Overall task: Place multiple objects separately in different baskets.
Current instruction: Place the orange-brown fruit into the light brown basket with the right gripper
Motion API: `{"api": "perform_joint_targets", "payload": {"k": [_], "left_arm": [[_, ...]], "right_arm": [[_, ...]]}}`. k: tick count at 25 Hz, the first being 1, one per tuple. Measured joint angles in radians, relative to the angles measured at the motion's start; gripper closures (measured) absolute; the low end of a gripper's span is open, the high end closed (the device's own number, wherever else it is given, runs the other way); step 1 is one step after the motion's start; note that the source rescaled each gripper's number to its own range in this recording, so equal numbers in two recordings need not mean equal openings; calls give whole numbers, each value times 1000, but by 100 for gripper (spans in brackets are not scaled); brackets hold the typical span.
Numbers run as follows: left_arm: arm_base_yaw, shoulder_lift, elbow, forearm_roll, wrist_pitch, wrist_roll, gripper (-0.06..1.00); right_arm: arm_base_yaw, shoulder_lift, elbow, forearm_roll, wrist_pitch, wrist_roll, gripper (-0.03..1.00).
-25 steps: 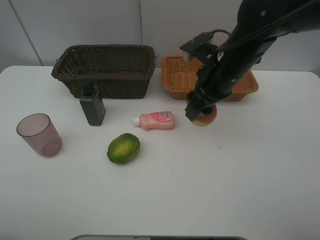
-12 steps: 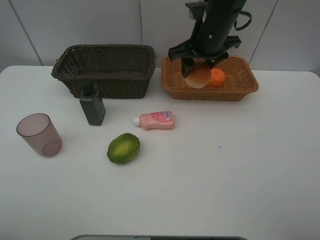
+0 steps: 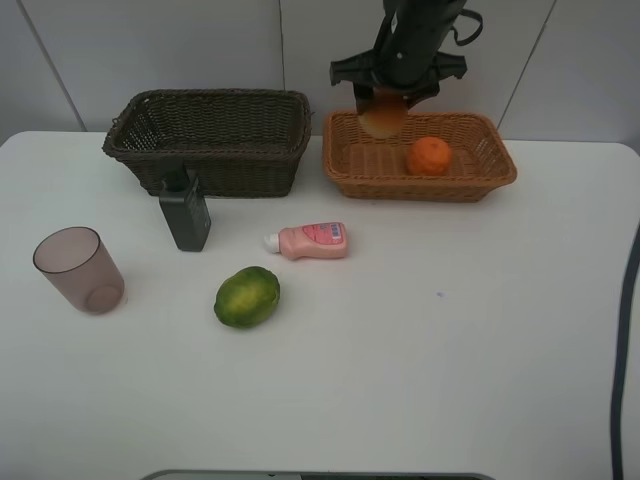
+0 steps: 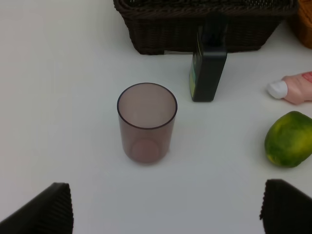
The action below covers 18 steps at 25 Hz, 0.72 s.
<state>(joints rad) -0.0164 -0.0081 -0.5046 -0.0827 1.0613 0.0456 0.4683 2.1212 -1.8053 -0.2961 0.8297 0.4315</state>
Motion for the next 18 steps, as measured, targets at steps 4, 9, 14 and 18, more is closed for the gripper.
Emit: {"api": "perform_joint_targets", "payload": {"k": [4,9,14,18], "left_arm": [[0,0,0,0,0,0,-5],[0,0,0,0,0,0,-5],[0,0,0,0,0,0,-5],[0,0,0,0,0,0,-5]], "right_arm": [[0,33,-4,-8,-72,46,83],[-7,92,-4,-26,-117,54,83],[-21,146,-4,-58,-129,56,83],[-21,170,-4,-76,-129,56,83]]}}
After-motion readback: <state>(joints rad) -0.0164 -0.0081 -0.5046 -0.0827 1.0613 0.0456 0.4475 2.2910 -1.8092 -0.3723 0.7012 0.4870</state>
